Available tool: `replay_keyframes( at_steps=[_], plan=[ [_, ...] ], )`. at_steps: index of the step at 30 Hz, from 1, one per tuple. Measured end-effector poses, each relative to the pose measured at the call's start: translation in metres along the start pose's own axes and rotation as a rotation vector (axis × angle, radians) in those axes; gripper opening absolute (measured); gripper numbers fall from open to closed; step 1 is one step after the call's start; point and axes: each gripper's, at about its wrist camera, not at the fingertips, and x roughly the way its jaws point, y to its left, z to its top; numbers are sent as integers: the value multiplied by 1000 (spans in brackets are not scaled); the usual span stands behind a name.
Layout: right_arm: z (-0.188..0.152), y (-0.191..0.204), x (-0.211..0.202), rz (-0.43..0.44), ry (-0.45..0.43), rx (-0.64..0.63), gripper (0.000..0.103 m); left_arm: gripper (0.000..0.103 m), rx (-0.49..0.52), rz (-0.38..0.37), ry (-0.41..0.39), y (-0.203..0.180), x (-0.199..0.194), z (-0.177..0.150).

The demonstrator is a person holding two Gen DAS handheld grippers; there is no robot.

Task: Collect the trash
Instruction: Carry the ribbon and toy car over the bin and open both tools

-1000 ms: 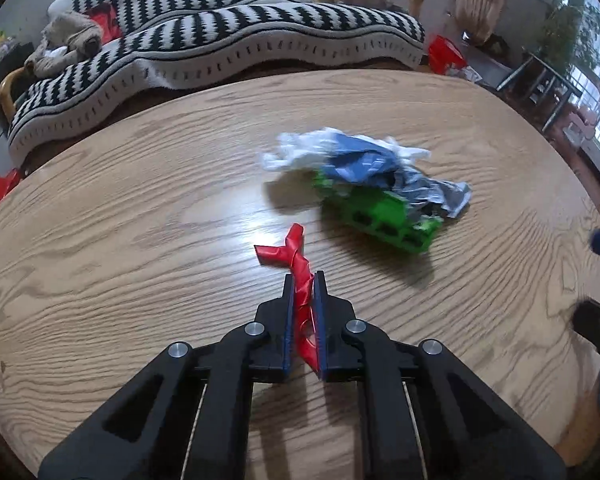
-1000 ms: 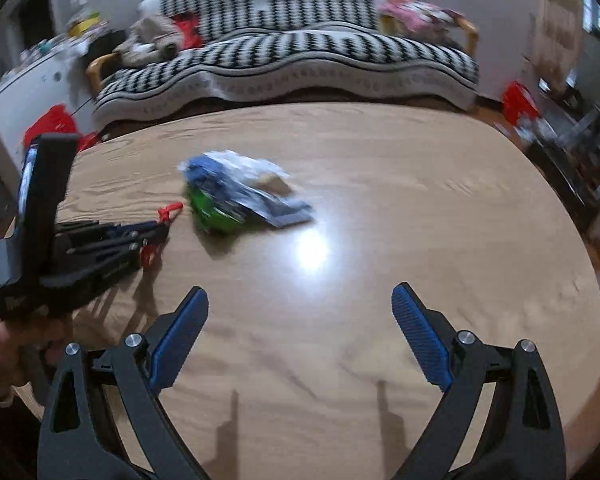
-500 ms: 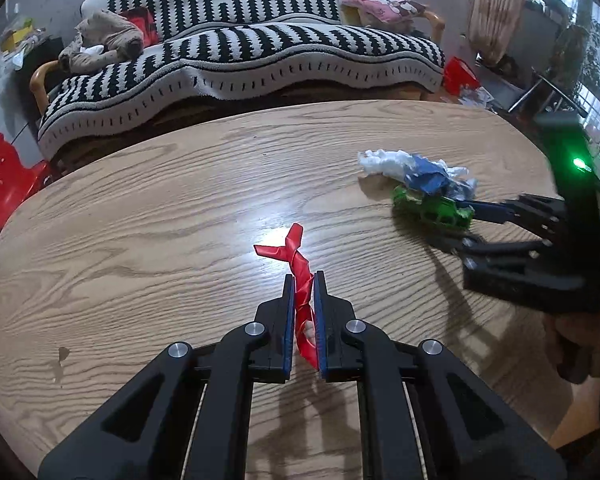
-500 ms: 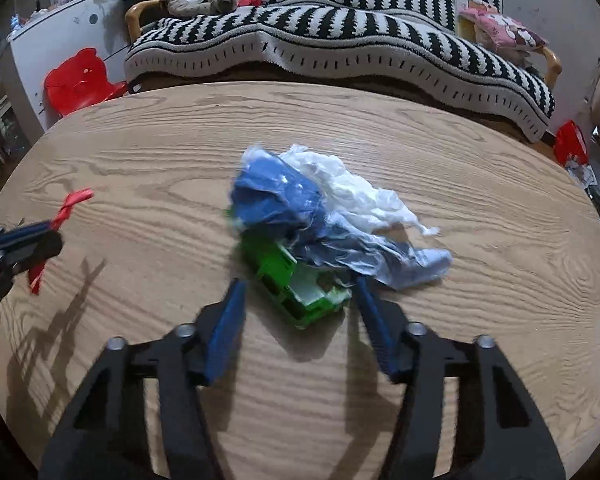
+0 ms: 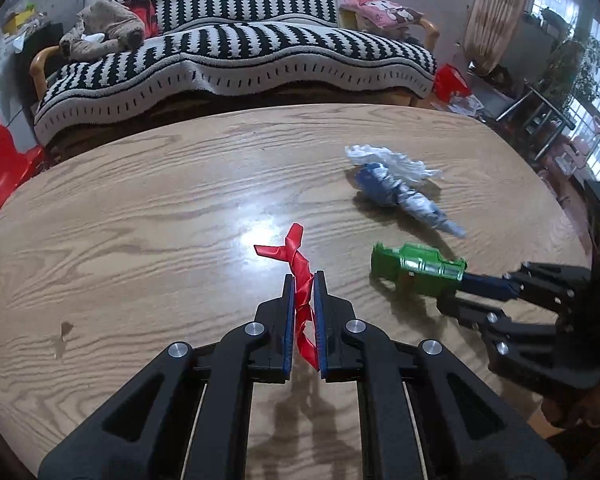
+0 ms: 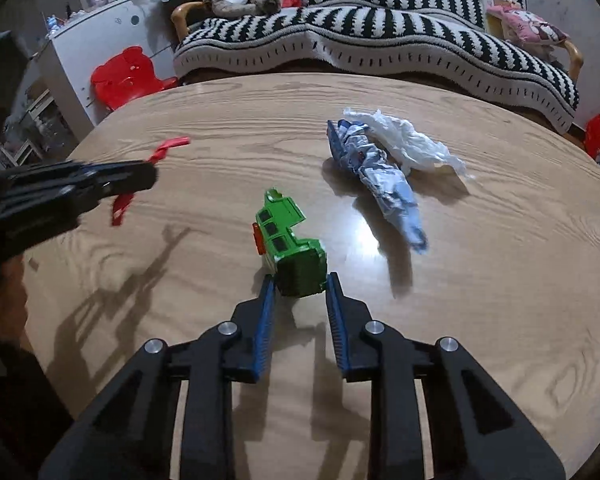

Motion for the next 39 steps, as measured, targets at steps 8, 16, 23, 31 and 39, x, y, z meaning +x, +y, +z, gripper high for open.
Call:
replay_keyframes(
  at_steps=[8,16,23,31,39],
  plan=[
    [-33,-4,-50,-22,-66,80,25,8,17,-19,-37,-15,-21,-9],
    [-76,-41,-114,-112,-138,202,25,8,86,-111,-52,-68,-30,-16],
    [-146,-108,-186,-273,-185,381,25,8,245,-255,-38,-165,-31,-31],
    [-240,-178,-259,-442,-199,643,25,8,459,-502,22,-304,-33,-75],
    [-303,-211,-284,-512,-198,845,26,8,600,-646,117,-399,-15,-121]
  ],
)
